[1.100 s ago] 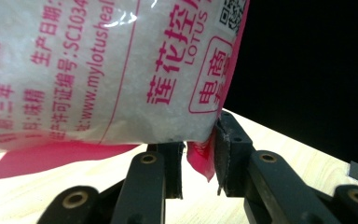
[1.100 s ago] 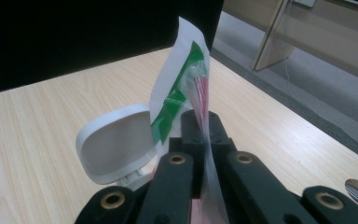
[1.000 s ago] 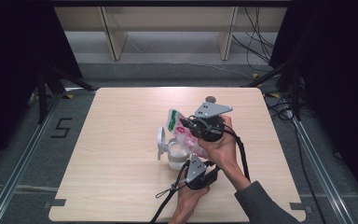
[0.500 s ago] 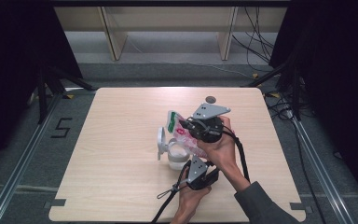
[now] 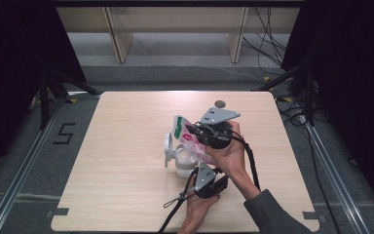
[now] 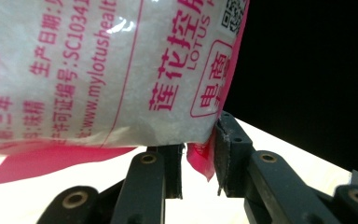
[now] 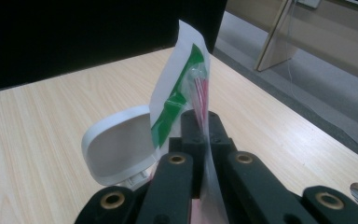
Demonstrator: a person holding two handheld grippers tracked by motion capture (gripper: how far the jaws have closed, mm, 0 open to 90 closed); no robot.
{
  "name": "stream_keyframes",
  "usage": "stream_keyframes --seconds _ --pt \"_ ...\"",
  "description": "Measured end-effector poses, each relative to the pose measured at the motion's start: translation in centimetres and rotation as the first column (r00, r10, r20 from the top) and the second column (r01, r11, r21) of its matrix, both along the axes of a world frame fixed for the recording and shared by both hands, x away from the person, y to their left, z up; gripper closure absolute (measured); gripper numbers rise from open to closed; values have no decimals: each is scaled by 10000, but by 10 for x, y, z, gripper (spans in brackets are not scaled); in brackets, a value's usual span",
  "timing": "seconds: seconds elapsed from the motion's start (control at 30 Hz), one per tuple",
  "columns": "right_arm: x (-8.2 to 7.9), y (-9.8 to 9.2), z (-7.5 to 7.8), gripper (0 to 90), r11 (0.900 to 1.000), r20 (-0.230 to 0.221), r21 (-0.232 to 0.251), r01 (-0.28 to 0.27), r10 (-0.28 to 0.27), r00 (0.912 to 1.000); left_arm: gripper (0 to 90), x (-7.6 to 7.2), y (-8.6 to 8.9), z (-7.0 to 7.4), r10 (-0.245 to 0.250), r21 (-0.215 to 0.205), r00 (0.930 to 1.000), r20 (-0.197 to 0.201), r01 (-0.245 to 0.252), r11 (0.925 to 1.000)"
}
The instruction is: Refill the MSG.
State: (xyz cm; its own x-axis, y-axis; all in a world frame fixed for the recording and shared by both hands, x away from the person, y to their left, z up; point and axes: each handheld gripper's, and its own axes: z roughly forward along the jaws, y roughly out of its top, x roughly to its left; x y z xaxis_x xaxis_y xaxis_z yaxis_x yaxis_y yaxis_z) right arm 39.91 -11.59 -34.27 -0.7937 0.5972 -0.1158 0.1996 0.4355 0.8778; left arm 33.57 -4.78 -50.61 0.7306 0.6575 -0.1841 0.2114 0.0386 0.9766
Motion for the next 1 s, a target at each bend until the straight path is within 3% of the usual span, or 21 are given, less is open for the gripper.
stream_keyframes --seconds 0.43,0.53,0.6,0.87,0.97,1.0 --pt "0 3 0 900 10000 80 -46 8 -7 10000 737 1 1 1 -48 -68 10000 24 48 10000" --pt "-1 2 1 900 9999 -70 111 89 -88 9999 737 1 1 1 -32 -153 10000 64 33 9999" --pt "0 2 0 900 9998 -12 144 129 -128 9999 737 1 1 1 -75 -21 10000 49 75 10000" --pt "-1 4 0 900 9999 -59 16 123 -123 9999 737 0 -1 1 10 -227 10000 66 -9 9997" --pt "0 2 1 900 10000 57 -11 10 -10 10000 737 1 0 2 -64 -167 10000 54 65 9998" --pt "0 2 1 900 10000 117 68 34 -35 9999 736 0 1 3 16 51 10000 -14 -16 10000"
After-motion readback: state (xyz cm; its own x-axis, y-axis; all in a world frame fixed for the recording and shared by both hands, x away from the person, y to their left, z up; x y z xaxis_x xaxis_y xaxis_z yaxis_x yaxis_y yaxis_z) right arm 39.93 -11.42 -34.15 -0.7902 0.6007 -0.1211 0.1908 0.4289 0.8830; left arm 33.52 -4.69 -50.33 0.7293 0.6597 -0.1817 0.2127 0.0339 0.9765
